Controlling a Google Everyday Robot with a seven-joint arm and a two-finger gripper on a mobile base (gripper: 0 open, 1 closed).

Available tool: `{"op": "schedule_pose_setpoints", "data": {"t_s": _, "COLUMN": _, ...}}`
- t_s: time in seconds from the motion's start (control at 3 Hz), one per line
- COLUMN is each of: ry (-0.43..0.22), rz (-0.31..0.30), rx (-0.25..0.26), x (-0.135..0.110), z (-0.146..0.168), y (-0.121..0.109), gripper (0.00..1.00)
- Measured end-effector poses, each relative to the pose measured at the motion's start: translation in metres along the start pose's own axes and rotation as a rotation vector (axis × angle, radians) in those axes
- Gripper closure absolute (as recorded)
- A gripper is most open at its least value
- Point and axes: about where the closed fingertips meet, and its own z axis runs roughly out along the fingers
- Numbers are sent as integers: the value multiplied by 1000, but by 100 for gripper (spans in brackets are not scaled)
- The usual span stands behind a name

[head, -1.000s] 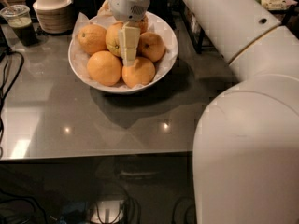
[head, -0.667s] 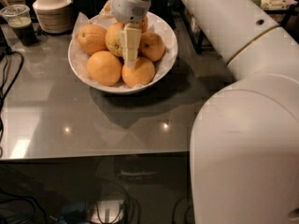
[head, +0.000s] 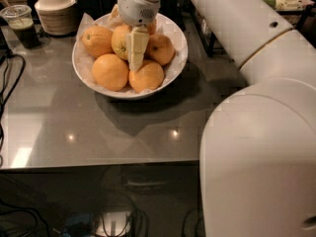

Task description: Pick orange from white bowl

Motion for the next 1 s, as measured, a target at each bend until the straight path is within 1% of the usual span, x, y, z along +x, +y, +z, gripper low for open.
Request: {"op": "schedule_pose_setpoints", "data": {"t_s": 1.0, "ry": 0, "rz": 0, "rx": 0, "x": 0, "z": 0, "y": 0, "gripper": 88}}
